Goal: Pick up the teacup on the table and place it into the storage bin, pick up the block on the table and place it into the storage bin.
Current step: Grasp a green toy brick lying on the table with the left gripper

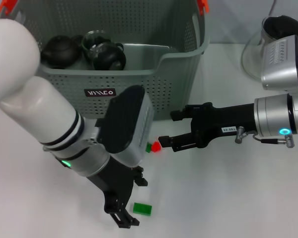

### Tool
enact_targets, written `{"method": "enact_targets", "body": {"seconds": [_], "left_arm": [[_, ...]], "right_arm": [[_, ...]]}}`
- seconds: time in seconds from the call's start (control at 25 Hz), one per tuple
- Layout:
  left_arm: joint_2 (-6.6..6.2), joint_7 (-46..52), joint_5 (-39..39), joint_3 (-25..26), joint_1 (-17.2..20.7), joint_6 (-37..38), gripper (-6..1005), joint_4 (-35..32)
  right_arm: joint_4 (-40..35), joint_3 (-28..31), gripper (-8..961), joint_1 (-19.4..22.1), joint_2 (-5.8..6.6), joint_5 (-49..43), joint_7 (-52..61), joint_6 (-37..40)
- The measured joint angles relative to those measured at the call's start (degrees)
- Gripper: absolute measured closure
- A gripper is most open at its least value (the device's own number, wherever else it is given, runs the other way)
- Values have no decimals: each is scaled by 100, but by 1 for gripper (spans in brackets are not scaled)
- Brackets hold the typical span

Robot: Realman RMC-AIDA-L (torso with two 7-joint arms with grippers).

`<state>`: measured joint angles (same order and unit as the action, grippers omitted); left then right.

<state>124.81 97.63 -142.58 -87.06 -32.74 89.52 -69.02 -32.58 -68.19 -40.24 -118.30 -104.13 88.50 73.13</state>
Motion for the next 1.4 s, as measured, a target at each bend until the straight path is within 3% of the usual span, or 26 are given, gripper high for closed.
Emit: {"method": "enact_targets", "body": {"seconds": [0.6,1.16,1.4], "left_arm": [[0,386,-67,-548,-68,-156,111,9],[0,420,-86,-987,-87,-479,440,66],[0,422,-86,-1017,-96,-514,454,66]], "right_arm": [[25,48,36,34,34,14,1,0],[15,153,36,93,35,5,-51,-1],[14,170,36,100,35,6,-61,-13]]}}
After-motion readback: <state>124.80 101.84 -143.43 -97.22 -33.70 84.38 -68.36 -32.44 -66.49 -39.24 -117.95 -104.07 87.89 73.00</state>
